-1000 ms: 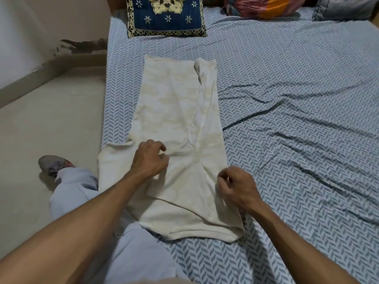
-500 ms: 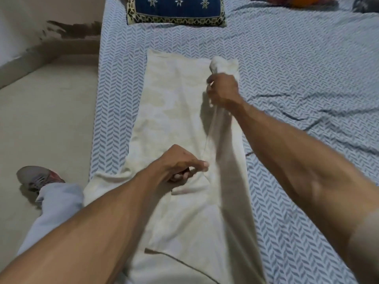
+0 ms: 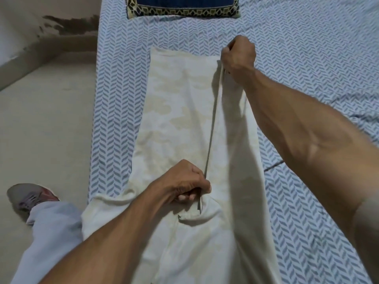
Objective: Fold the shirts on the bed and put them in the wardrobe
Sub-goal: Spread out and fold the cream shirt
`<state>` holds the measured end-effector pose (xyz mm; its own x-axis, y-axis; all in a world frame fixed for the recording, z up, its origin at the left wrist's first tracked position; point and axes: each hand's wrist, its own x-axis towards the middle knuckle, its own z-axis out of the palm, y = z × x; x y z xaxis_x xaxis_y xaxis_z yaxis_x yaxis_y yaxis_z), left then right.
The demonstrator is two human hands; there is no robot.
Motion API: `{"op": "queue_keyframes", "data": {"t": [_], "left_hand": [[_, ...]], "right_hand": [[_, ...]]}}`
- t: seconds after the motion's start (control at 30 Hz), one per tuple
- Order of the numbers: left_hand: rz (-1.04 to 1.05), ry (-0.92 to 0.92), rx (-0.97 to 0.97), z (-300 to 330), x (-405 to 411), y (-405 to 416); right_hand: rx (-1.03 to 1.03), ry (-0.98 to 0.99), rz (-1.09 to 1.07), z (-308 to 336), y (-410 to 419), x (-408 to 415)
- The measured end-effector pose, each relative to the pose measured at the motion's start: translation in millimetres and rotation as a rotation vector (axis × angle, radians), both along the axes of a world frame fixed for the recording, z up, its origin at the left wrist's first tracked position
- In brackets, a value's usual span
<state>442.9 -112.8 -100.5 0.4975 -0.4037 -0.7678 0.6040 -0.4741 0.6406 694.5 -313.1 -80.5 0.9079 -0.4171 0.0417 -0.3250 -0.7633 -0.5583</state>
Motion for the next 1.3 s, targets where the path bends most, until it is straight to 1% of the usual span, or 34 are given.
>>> {"op": "queue_keyframes", "data": {"t": [0.07, 0.13, 0.23, 0.37, 0.5, 0.57, 0.6, 0.67, 0.73, 0.83, 0.87, 0.93, 1.0, 1.07, 1.1, 1.17, 1.23, 1.3], "left_hand": [[0.010, -0.007, -0.001, -1.1, -0.1, 0.0], [0.018, -0.014, 0.007, -1.6, -1.2, -0.6], [0.025, -0.016, 0.025, -2.9, -1.8, -1.6], [0.002, -0.021, 0.057, -5.2, -0.7, -2.2], [0.001, -0.048, 0.082, -4.5, -2.0, -3.9], [0.027, -0.057, 0.093, -1.1, -4.6, -6.8], [0.046, -0.060, 0.100, -1.0, -4.9, -7.5], [0.082, -0.067, 0.112, 0.8, -6.3, -8.1], [0.106, -0.092, 0.121, 4.6, -11.7, -10.5], [0.175, -0.183, 0.169, 11.6, -24.7, -13.1], [0.197, -0.220, 0.174, 15.9, -32.1, -12.4], [0.209, -0.289, 0.169, 20.4, -42.6, -7.6], [0.121, -0.424, 0.250, 29.9, -60.2, 5.1], [-0.066, -0.535, 0.456, 39.1, -78.1, 22.4], [-0.137, -0.527, 0.533, 40.9, -87.4, 31.2], [-0.235, -0.489, 0.590, 42.7, -113.8, 49.6], [-0.264, -0.425, 0.569, 39.4, -128.2, 57.9], [-0.257, -0.400, 0.524, 40.9, -144.3, 59.9]], "right_hand": [[0.062, -0.048, 0.005, 1.8, 3.9, 2.8], [0.099, -0.041, 0.041, -2.2, 8.8, 5.0], [0.129, 0.033, 0.120, -15.8, 12.4, 4.3], [0.178, 0.080, 0.268, -24.6, 9.9, -2.6], [0.282, 0.147, 0.318, -19.6, 2.9, -20.1], [0.290, 0.113, 0.359, -12.6, 2.1, -55.7], [0.269, 0.060, 0.359, -14.6, 1.8, -81.1], [0.239, -0.019, 0.325, -21.2, 2.0, -146.7], [0.152, -0.059, 0.308, -32.0, -0.1, -220.7], [0.089, -0.118, 0.216, -43.1, 1.1, -334.5], [0.067, -0.144, 0.215, -40.0, 4.0, -373.1], [0.028, -0.159, 0.290, -39.9, 8.3, -436.5], [-0.012, -0.091, 0.405, -38.9, 6.9, -493.3], [-0.105, -0.022, 0.553, -42.4, 2.0, -535.9], [-0.151, 0.006, 0.629, -45.1, -1.9, -552.6], [-0.240, 0.004, 0.720, -44.7, -7.7, -580.5], [-0.262, -0.033, 0.705, -46.6, -18.3, -585.8], [-0.274, -0.111, 0.677, -43.9, -24.4, -587.3]]}}
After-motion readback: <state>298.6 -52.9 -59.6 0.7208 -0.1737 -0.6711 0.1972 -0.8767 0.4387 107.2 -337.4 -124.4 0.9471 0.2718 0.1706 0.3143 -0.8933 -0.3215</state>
